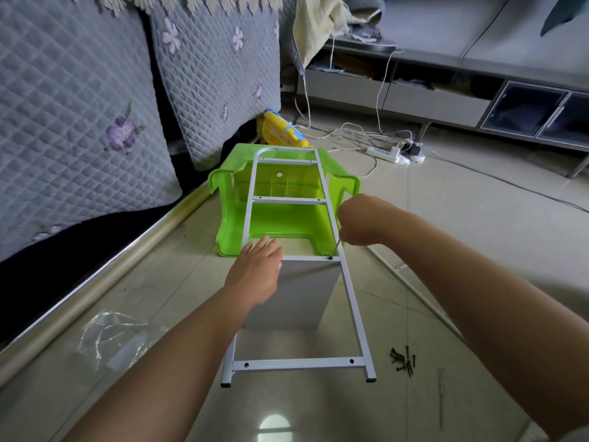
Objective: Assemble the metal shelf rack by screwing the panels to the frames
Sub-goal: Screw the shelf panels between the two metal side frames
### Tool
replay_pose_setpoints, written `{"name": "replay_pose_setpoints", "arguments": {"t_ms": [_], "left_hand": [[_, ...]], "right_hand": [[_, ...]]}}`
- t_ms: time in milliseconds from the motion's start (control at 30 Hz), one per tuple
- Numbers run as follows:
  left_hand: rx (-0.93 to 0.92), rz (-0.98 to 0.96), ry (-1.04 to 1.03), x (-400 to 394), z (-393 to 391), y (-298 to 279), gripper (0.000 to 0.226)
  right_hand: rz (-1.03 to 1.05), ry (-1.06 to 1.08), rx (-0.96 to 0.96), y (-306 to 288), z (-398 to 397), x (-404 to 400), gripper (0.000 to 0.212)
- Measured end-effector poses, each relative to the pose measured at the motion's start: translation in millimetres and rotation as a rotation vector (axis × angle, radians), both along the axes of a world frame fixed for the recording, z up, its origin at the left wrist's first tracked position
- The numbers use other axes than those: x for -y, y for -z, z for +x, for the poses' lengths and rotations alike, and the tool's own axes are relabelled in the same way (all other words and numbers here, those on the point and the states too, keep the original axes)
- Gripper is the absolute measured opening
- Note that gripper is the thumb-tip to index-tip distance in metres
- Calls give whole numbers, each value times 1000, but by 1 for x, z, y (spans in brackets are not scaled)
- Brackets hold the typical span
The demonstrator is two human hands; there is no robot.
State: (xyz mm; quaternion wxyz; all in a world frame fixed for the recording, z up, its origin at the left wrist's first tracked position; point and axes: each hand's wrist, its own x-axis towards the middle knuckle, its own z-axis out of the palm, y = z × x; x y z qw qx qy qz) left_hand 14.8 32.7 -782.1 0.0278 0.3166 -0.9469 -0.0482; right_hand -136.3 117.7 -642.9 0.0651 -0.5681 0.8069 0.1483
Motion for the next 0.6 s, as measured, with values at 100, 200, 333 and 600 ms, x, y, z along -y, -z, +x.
{"name": "replay_pose_setpoints", "arguments": {"t_ms": [100,200,333,600], "left_hand": [[-17,17,2,0,-1,0,41],[-31,34,-1,0,-1,-1,39],[-51,26,-3,0,-2,-2,35],[-137,63,-41,0,-5,3,18]], "right_hand": [[40,-138,-82,-3,2,1,22],[98,-218,-188,-7,10,7,20],[155,-206,-288,-12,10,10,23],[27,184,44,2,20,30,20]]}}
